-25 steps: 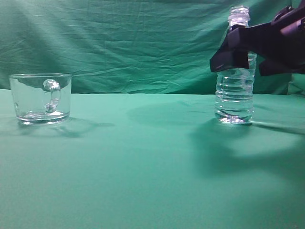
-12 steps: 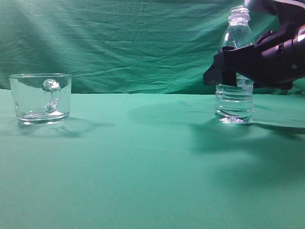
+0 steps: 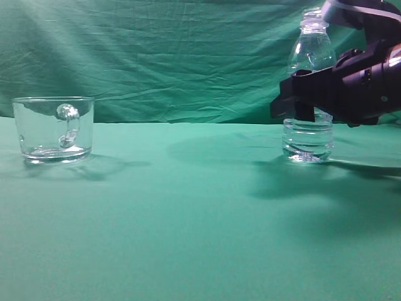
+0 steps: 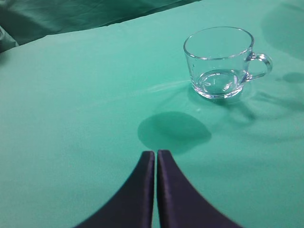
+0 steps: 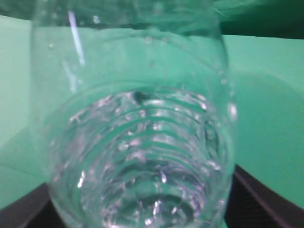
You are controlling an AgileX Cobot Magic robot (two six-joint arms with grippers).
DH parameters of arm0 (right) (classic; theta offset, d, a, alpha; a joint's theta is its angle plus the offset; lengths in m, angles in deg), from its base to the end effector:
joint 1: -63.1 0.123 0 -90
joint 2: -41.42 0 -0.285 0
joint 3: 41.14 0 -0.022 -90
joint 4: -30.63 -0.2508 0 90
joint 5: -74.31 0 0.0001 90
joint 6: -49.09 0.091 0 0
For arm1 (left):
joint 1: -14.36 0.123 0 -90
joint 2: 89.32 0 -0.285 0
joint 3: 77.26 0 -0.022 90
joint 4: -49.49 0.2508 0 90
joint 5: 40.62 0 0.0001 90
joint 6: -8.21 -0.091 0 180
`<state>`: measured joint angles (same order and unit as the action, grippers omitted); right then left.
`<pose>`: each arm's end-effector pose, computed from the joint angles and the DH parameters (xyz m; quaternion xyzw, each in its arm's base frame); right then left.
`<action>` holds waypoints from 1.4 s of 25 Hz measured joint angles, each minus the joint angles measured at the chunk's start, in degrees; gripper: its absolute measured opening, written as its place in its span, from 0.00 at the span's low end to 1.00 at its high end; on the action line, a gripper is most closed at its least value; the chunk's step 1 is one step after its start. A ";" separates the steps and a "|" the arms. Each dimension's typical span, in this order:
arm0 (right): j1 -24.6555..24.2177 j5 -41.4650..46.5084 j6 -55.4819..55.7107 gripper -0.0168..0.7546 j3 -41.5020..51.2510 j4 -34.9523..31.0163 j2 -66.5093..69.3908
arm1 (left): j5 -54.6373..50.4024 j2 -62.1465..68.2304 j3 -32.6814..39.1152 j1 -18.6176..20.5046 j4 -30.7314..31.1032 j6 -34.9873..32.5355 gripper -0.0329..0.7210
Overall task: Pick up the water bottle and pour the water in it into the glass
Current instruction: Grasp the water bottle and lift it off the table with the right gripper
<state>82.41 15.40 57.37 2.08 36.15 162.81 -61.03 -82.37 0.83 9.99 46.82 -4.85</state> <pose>0.3028 0.1140 0.1055 -0.1210 0.7881 0.1612 0.5815 0.0525 -0.0055 0.1768 0.1082 0.7882 0.0262 0.6052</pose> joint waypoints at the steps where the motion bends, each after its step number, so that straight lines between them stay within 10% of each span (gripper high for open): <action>1: 0.00 -0.14 0.00 0.65 0.00 0.00 0.00 | 0.00 0.00 0.00 0.00 0.00 0.00 0.04; 9: 0.00 -0.19 -0.11 0.37 -0.04 -0.47 0.04 | 0.00 0.00 0.00 0.00 0.00 0.00 0.04; 35: 0.11 10.33 -3.61 0.38 -1.52 4.48 -4.68 | 0.00 0.00 0.00 0.00 0.00 0.00 0.04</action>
<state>82.53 25.73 53.75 0.56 40.62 158.13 -61.03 -82.37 0.83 9.99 46.82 -4.85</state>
